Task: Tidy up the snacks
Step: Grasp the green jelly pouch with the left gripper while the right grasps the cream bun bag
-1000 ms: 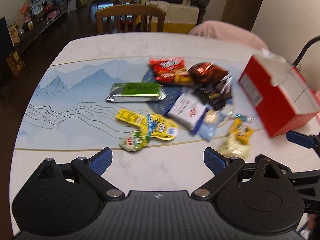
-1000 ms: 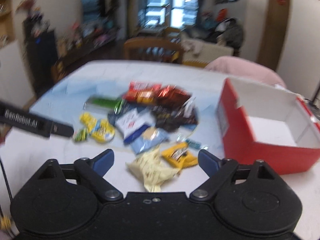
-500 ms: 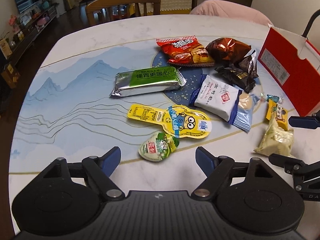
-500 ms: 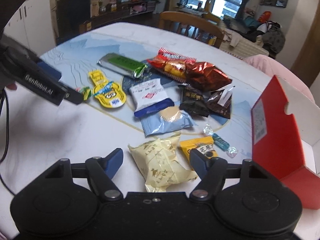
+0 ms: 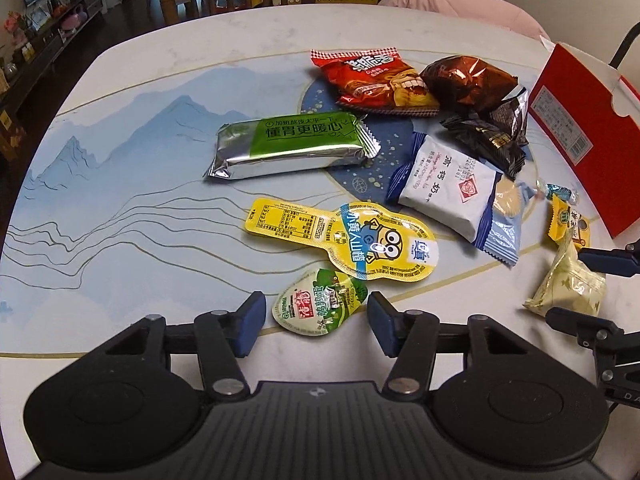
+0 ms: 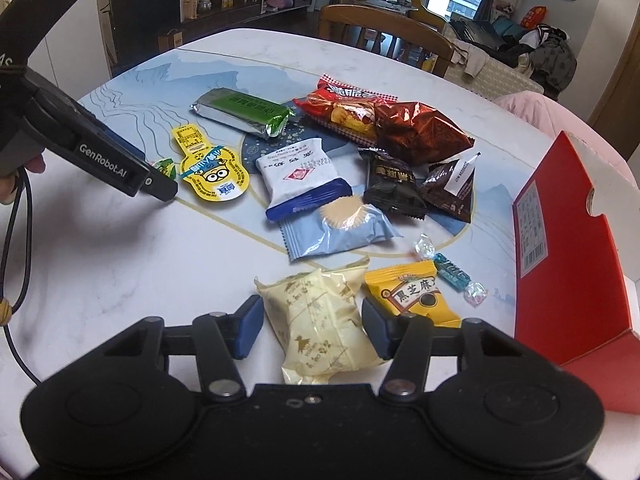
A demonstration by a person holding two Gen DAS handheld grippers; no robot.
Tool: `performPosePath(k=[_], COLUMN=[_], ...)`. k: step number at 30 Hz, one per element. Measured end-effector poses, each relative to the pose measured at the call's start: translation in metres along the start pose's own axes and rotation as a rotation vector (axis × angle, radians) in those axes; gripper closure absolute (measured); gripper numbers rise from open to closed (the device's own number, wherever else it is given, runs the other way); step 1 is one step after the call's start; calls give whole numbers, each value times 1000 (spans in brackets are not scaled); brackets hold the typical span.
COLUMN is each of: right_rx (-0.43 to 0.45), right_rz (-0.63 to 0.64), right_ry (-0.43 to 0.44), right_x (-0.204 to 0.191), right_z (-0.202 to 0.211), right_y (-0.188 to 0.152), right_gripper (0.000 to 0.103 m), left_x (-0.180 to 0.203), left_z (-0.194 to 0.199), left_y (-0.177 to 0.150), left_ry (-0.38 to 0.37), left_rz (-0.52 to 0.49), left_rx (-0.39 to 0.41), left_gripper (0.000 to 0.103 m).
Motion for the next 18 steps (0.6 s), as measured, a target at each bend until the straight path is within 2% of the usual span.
performPosePath(k=[3,5,13,16,17,18], right_rx=[-3,-5,8,8,11,12], right_rz=[-6,-9,-63,-75,-81,-91], right_ry=[0,-1,-32,-47,-52,-55], right_x=[-1,-1,2,0,0,0], right_z=[1,1,7,11,13,15], right_y=[0,-1,-3,-5,-6,-6], right_gripper=[51,53,67,67,67,68], left_x=[0,-1,-5,-7,-8,-9], left_z=[0,1,4,7,8,9], left_y=[0,1,-1,-3,-5,-6], left_ry=[0,5,9,11,10,8], left_rz=[3,3,27,38,45,55], left_rx=[7,15,31,34,30,28], left_gripper=[47,54,61,64,69,69])
Point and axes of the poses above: each gripper's, at about its wrist camera, not at the fingertips, and z roughly against the way its jaws point, x to its right, y to its top, the point moved 9 cm from there along -z, roughly the way its jaws point, and after that the axes turned 4 degrees about y, right-handed, at the moved point
